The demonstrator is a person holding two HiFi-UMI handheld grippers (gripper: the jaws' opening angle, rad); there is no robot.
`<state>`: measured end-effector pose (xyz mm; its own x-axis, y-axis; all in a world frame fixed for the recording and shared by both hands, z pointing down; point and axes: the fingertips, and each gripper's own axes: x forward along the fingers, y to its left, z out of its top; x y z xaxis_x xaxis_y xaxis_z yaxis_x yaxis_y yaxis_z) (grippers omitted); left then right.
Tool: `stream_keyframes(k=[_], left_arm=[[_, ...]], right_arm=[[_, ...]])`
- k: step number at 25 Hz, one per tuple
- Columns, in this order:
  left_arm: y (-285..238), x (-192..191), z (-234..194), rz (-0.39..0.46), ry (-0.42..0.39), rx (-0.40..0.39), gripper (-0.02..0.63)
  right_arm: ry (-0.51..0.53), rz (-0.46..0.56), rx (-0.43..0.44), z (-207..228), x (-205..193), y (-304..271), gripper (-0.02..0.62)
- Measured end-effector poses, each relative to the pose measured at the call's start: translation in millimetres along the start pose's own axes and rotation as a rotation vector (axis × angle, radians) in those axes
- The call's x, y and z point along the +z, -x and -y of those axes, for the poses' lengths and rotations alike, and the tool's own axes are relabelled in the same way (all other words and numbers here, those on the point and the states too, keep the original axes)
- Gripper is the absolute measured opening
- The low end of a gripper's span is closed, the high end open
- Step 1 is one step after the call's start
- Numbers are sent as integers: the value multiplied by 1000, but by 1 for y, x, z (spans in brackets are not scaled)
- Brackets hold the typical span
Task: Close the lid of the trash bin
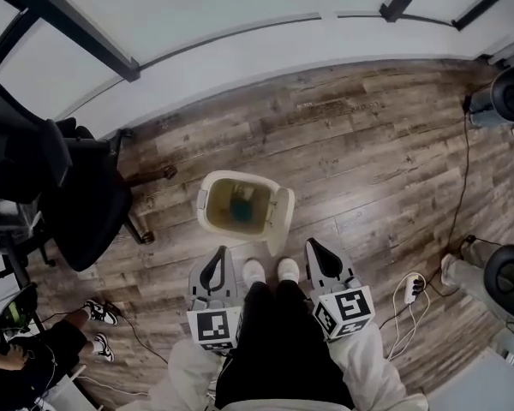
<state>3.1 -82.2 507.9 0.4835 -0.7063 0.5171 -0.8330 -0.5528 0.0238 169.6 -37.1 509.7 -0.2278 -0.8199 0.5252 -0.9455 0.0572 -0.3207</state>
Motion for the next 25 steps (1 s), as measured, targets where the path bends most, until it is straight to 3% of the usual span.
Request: stream_keyframes(k=[15, 25], left_arm=[[-87, -102, -28, -31, -24, 28, 8], [-90, -121, -38, -68, -1, 39, 8]], right_arm=[[0, -54, 13, 45, -92, -91, 23], [-22, -52, 53, 35, -92, -104, 23]])
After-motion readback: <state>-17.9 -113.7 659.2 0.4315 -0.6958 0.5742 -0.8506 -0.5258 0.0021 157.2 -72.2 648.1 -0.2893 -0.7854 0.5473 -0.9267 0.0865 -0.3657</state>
